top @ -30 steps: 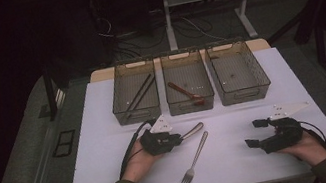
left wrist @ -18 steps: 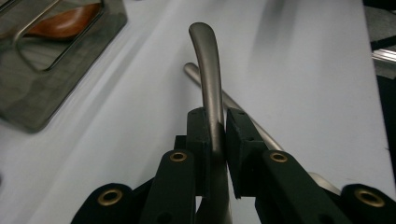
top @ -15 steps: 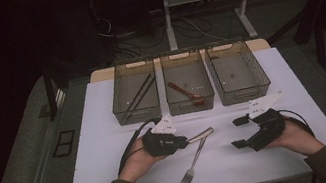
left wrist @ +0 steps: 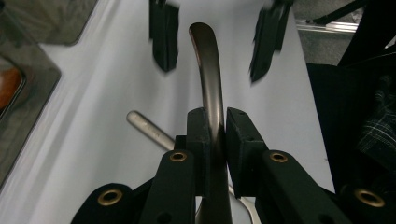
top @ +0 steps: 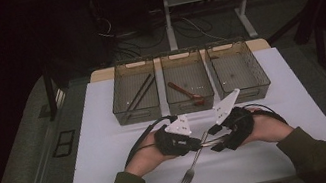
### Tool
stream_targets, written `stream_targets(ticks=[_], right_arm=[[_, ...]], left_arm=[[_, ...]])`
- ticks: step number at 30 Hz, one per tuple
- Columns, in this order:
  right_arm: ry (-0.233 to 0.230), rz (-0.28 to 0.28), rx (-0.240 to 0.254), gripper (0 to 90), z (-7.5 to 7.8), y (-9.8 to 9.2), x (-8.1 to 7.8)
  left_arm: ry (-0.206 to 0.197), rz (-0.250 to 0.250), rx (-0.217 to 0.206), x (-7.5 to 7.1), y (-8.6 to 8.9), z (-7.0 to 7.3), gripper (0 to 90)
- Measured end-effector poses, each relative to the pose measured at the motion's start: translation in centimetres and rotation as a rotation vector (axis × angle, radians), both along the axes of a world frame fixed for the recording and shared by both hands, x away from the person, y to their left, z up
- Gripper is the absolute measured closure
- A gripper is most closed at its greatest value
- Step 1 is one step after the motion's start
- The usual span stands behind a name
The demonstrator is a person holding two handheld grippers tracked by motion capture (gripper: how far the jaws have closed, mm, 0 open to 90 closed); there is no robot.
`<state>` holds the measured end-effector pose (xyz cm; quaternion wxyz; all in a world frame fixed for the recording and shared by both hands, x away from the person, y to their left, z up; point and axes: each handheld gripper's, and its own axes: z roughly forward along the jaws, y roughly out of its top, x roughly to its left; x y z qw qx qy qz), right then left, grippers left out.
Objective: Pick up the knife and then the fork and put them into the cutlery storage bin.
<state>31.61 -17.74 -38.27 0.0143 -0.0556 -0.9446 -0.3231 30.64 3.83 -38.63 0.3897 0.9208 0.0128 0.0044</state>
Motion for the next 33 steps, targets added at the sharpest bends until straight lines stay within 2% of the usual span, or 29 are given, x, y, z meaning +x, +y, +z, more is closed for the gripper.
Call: stream_targets(ticks=[1,2,6,7,16,24,27,31,33], right_arm=[[0.007,0.007,-0.008,43.8,0.0,0.3,0.0],[-0.007,0.020,-0.016,46.4,-0.1,0.6,0.1],[0.008,0.042,-0.034,54.5,-0.5,1.4,0.0],[0.006,0.053,-0.038,57.5,-0.6,1.6,0.0],[0.009,0.100,-0.073,76.1,-0.8,2.1,-0.5],[0.008,0.115,-0.078,77.5,-1.0,2.2,-0.6],[0.026,0.089,-0.067,77.6,-1.1,2.1,-0.5],[0.016,0.077,-0.035,77.7,-1.3,1.7,-0.2],[0.010,0.060,-0.037,77.7,-1.2,1.3,0.0]], left_arm=[[0.002,-0.003,-0.004,0.0,-0.2,0.0,79.4],[-0.005,-0.015,-0.001,0.0,-0.4,0.1,79.4],[0.017,-0.012,-0.015,-0.4,-0.9,0.2,79.4],[0.004,-0.021,-0.012,-0.3,-0.9,0.3,79.4],[0.007,-0.038,-0.004,-0.3,-1.2,0.3,79.4],[-0.006,-0.048,0.001,-0.3,-1.3,0.2,79.2],[-0.015,-0.048,0.009,-0.3,-1.3,0.1,79.0],[-0.031,-0.017,-0.016,-0.2,-0.8,0.2,75.5],[-0.029,0.027,-0.048,-0.2,-0.1,0.4,69.6]])
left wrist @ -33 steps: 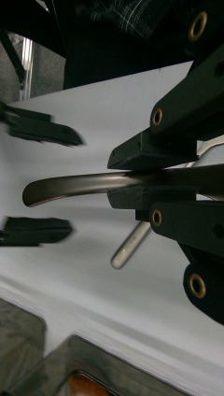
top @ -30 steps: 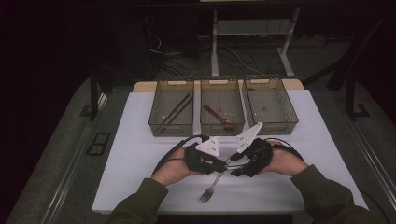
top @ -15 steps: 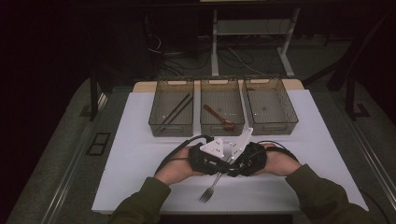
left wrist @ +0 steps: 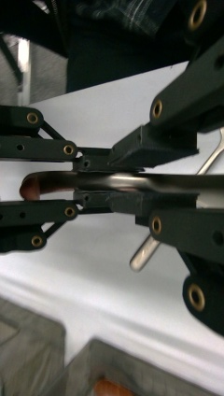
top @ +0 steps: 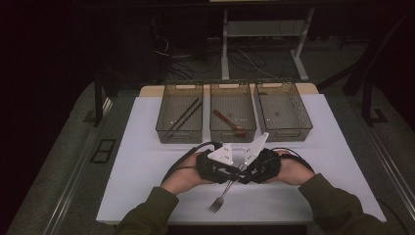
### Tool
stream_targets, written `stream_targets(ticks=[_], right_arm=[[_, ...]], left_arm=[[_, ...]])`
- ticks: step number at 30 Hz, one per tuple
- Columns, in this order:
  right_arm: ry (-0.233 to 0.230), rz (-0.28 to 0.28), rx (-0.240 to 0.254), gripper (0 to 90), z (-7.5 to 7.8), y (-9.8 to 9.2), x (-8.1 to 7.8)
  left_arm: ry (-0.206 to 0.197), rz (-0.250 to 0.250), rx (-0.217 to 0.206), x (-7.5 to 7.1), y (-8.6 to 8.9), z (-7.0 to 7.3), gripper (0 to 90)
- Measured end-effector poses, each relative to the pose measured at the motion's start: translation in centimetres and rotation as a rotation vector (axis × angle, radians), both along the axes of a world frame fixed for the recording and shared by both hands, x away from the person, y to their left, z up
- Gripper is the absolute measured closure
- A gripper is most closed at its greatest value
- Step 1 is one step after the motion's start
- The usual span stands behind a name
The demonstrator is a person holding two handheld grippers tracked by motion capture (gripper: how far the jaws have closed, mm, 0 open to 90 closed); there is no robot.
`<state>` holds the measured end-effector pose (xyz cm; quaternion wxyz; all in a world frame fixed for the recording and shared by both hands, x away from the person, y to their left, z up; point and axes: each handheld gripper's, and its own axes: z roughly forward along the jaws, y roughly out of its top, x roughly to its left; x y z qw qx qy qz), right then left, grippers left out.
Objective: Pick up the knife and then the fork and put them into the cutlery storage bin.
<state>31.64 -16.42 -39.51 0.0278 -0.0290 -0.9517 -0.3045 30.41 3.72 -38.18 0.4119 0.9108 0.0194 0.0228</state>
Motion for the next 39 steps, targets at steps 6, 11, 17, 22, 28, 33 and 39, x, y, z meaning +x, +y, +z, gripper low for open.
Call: stream_targets(ticks=[6,11,17,22,28,33,39], right_arm=[[-0.014,-0.064,0.024,77.7,0.0,-2.0,1.1],[-0.026,-0.166,0.038,77.7,0.3,-4.4,2.2],[-0.019,-0.304,0.073,77.6,1.0,-7.7,3.3],[-0.002,-0.440,0.102,77.6,1.8,-10.0,4.1],[-0.021,-0.576,0.119,77.6,2.8,-12.5,5.7],[-0.022,-0.693,0.149,77.5,3.5,-14.3,7.1],[-0.033,-0.834,0.154,77.5,4.0,-15.9,9.5]], left_arm=[[0.011,0.104,-0.119,-0.2,3.1,1.1,58.3],[0.007,0.219,-0.215,-0.9,6.2,1.7,52.4],[-0.010,0.355,-0.248,-1.8,9.2,1.0,48.9],[0.010,0.440,-0.238,-2.4,10.9,-0.8,44.0],[0.039,0.508,-0.221,-3.1,12.2,-3.1,34.9],[0.047,0.546,-0.215,-3.8,13.1,-4.3,28.9],[0.038,0.566,-0.202,-3.8,13.3,-4.6,22.8]])
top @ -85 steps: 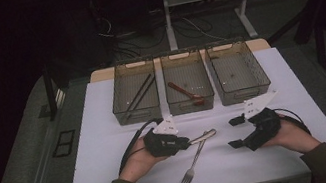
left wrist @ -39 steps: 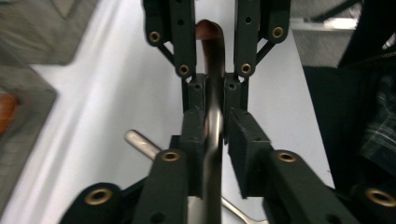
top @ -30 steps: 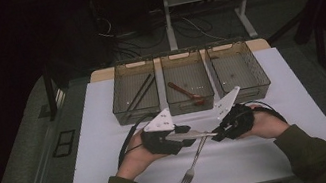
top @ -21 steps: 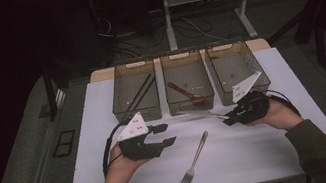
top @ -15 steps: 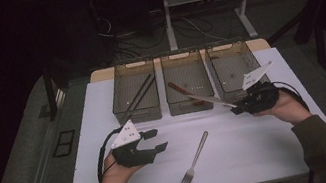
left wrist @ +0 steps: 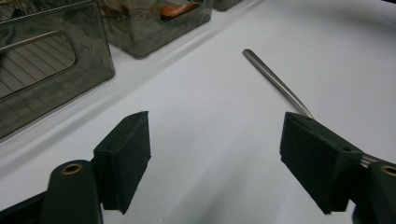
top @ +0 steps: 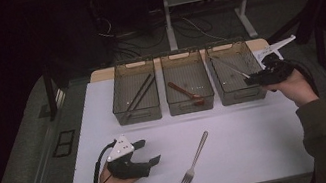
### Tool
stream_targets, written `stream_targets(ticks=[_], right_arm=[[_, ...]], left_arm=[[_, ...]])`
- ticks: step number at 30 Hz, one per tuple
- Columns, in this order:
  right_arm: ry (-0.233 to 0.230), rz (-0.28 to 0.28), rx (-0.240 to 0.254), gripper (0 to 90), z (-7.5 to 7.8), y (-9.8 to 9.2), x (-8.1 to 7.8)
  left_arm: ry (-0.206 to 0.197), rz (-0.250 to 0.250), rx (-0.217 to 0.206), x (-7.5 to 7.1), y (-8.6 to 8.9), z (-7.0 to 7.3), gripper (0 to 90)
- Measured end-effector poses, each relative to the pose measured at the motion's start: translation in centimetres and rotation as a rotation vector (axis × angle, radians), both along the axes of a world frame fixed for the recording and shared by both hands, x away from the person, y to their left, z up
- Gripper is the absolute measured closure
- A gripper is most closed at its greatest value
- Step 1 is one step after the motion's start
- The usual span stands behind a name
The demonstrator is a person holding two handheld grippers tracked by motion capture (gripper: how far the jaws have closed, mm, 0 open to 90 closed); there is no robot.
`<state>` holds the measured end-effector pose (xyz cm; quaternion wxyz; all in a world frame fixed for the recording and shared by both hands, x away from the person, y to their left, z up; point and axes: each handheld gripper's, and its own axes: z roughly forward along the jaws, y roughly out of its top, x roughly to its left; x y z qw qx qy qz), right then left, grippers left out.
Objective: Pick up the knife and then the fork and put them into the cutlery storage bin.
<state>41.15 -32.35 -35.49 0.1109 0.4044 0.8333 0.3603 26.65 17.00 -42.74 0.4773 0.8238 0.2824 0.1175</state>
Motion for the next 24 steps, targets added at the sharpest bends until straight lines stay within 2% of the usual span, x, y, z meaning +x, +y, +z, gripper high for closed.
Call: stream_targets(ticks=[5,13,18,22,24], right_arm=[[0.023,-0.078,-0.030,77.5,-0.1,0.0,2.4],[0.073,-0.155,-0.070,77.5,-1.2,0.4,5.6],[0.124,-0.202,-0.072,77.4,-2.4,0.5,6.6],[0.145,-0.214,-0.106,76.8,-3.3,0.8,6.9],[0.143,-0.220,-0.091,73.2,-3.4,0.8,6.9]], left_arm=[[0.006,-0.011,0.012,0.1,-0.2,-0.3,22.8],[0.007,-0.030,0.018,0.1,-0.5,-0.3,22.6],[0.007,-0.035,0.014,0.1,-0.5,-0.2,22.5],[0.006,-0.039,0.014,0.1,-0.6,-0.2,22.4],[0.005,-0.039,0.015,0.1,-0.5,-0.2,22.3]])
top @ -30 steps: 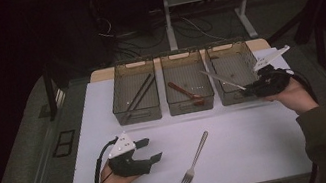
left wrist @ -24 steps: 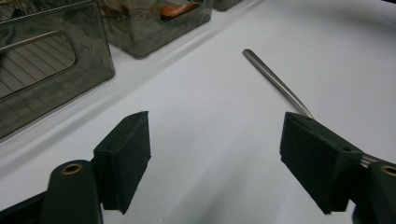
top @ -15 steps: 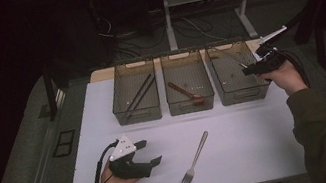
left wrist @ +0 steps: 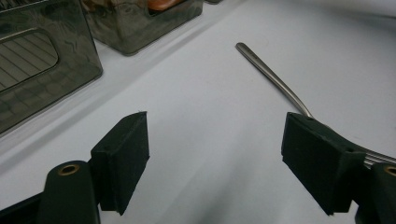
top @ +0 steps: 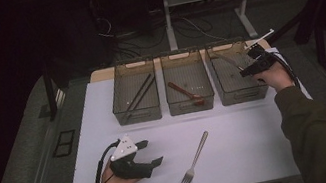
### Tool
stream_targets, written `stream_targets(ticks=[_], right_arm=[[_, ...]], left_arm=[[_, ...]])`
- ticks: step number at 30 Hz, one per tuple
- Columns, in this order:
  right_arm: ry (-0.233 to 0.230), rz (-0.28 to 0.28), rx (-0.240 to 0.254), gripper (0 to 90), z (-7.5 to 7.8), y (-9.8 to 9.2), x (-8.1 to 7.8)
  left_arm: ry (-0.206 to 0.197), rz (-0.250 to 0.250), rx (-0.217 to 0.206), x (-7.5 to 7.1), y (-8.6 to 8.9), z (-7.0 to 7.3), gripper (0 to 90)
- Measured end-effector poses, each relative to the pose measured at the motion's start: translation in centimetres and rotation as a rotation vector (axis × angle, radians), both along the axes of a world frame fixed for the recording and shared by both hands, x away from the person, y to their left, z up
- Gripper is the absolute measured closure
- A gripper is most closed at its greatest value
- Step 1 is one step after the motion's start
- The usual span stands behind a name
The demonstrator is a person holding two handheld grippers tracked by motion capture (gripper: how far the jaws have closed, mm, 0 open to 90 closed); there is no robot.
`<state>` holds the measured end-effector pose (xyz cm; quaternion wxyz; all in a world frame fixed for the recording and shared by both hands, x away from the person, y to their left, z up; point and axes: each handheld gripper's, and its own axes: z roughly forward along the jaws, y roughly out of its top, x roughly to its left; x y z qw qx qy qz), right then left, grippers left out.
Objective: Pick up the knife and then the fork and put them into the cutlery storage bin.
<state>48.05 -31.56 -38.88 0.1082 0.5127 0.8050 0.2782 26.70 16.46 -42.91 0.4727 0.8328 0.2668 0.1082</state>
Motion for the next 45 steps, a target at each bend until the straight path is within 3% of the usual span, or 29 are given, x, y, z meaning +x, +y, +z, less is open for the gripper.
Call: stream_targets(ticks=[7,11,16,21,28,32,34,37,45], right_arm=[[-0.085,0.025,0.057,59.5,1.7,-0.2,-0.8],[-0.138,0.042,0.105,47.1,2.9,-0.4,-2.1],[-0.205,0.102,0.167,35.3,4.1,-0.5,-4.6],[-0.268,0.166,0.199,31.3,4.3,-0.2,-7.7],[-0.283,0.242,0.235,30.6,3.1,0.9,-11.8],[-0.258,0.297,0.264,33.0,1.9,1.6,-13.7],[-0.248,0.318,0.253,33.0,1.2,2.0,-14.5],[-0.235,0.339,0.246,33.0,0.0,2.4,-15.5],[-0.203,0.317,0.238,29.7,-3.1,2.5,-17.6]], left_arm=[[-0.003,0.007,-0.003,0.0,0.1,0.1,21.6],[0.000,0.009,-0.005,0.0,0.1,0.1,21.3],[-0.001,0.010,-0.009,0.0,0.0,0.1,20.9],[0.004,0.011,-0.009,0.0,-0.1,0.1,21.1],[0.006,0.002,-0.013,-0.2,-0.3,0.4,28.8],[0.018,-0.002,-0.011,-0.2,-0.3,0.2,30.7],[0.024,-0.011,-0.013,-0.2,-0.4,0.2,31.7],[0.034,-0.034,-0.017,-0.4,-0.8,0.5,39.2],[0.079,-0.122,-0.064,-1.3,-2.4,1.5,82.0]])
